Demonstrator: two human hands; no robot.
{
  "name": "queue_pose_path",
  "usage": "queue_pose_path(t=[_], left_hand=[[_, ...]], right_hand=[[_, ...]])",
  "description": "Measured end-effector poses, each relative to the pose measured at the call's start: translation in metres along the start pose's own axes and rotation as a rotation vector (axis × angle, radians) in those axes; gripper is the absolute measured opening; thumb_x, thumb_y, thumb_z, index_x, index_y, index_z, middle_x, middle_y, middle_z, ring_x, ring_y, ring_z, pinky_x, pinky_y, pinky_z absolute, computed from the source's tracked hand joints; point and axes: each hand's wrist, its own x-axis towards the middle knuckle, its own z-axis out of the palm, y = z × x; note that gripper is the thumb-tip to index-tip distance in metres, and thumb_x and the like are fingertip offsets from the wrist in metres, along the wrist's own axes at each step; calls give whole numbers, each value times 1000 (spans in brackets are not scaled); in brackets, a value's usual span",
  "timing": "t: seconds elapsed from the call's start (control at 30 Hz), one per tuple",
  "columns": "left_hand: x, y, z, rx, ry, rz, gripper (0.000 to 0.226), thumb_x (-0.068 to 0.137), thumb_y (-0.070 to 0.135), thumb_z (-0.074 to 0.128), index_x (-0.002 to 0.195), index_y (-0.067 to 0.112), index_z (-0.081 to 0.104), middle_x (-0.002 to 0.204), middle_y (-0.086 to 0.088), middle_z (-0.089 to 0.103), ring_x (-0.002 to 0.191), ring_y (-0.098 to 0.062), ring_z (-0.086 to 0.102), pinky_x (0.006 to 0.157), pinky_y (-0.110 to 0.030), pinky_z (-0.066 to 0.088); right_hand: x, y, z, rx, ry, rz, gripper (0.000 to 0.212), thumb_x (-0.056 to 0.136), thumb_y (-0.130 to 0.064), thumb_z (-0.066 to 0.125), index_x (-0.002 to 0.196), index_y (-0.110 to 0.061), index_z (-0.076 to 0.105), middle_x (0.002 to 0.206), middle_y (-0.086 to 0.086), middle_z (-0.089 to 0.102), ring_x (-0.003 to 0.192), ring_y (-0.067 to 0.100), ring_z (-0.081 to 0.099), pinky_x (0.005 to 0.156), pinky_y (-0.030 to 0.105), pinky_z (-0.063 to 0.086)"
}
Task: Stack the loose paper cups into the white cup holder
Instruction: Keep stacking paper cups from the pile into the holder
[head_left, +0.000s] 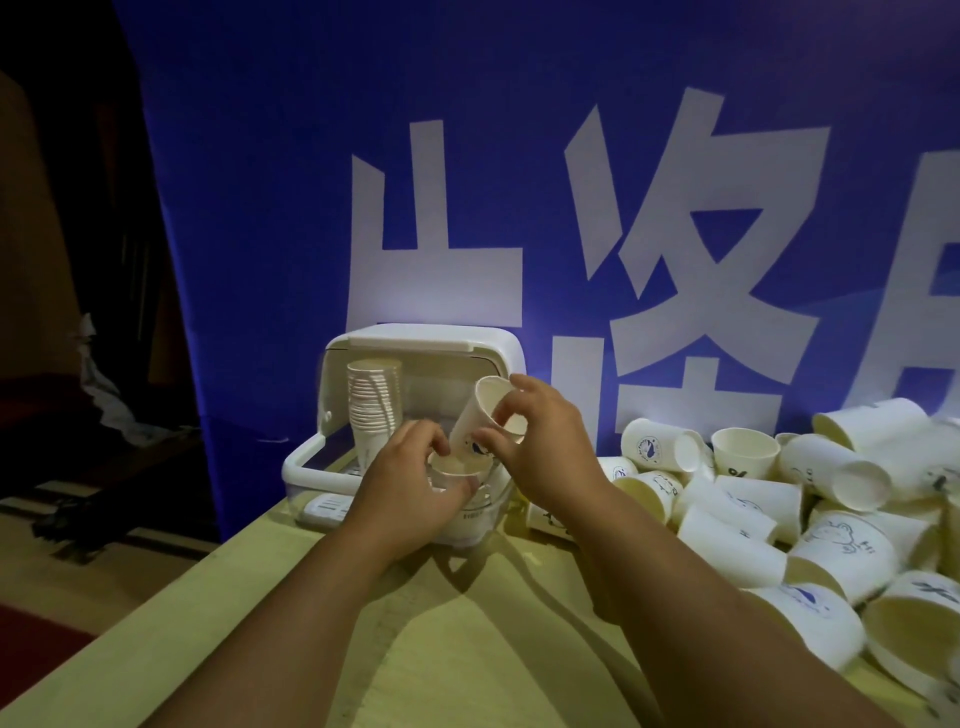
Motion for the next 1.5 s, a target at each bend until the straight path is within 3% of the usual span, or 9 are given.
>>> queue_pose_path(t=[0.3, 0.43, 0.53, 0.6, 0.77, 0.93, 1.07, 1.27, 1.5], left_hand=[[-2, -5, -5, -129, -10, 26, 92, 83, 33, 81, 142, 63, 16, 142, 16, 47, 120, -11, 55, 95, -41, 51], [-4, -6, -3, -115, -17, 80, 70, 90, 26, 72, 142, 54, 35, 132, 23, 46, 116, -6, 54, 87, -26, 48], [-2, -9, -1, -56, 44, 32, 33, 99, 25, 58, 132, 30, 62, 137, 16, 49, 121, -11, 52, 93, -31, 49], [0, -10, -1, -25, 64, -1, 27, 100, 23, 56, 123, 20, 71, 133, 11, 57, 118, -12, 55, 97, -32, 50], [3, -10, -3, 83, 63, 12, 27, 99, 23, 60, 122, 15, 73, 131, 6, 64, 112, -10, 56, 93, -25, 44], [-3, -9, -6, 13, 118, 15, 20, 98, 20, 62, 113, 17, 75, 132, 7, 59, 116, -12, 55, 96, -32, 49], [-14, 18, -5, 66, 195, 159, 7, 93, 18, 66, 88, 19, 70, 98, 9, 57, 88, -9, 57, 74, -31, 54], [-42, 73, 11, 74, -46, 197, 8, 91, 23, 66, 83, 25, 67, 83, 12, 58, 81, -11, 57, 69, -26, 50], [-85, 118, 57, 183, -416, 251, 25, 99, 19, 52, 107, 34, 70, 141, 13, 36, 127, -18, 47, 101, -32, 48]], right_hand=[[-4, -3, 1, 90, -114, 51, 41, 76, -24, 86, 103, -33, 57, 125, -8, 53, 103, 13, 53, 89, 25, 49], [-5, -2, 5, 107, -78, 65, 20, 84, -19, 79, 94, -29, 65, 110, -6, 63, 92, 10, 62, 86, 28, 56], [-8, 0, 12, 52, -108, 95, 9, 92, -19, 69, 98, -25, 73, 102, -4, 70, 91, 10, 64, 87, 30, 57], [-11, 3, 20, -69, -140, 88, 15, 95, -22, 66, 107, -23, 75, 107, -2, 71, 93, 14, 65, 86, 26, 54], [-14, 5, 29, -158, -139, 80, 19, 96, -24, 64, 112, -20, 75, 106, 0, 74, 90, 16, 66, 86, 25, 53], [-23, -5, 24, -77, -85, 110, 21, 92, -28, 69, 112, -25, 74, 111, -6, 72, 92, 11, 65, 86, 23, 53], [-35, -16, -6, -83, -55, 127, 14, 93, -26, 67, 104, -23, 75, 97, -5, 73, 82, 8, 64, 79, 22, 54], [-72, -10, -71, -264, -50, 226, 9, 86, -31, 74, 92, -25, 73, 84, -7, 69, 74, 9, 63, 74, 29, 59], [-141, 5, -138, -577, -122, 356, 11, 86, -25, 73, 95, -24, 66, 98, -3, 57, 76, 12, 57, 75, 27, 56]])
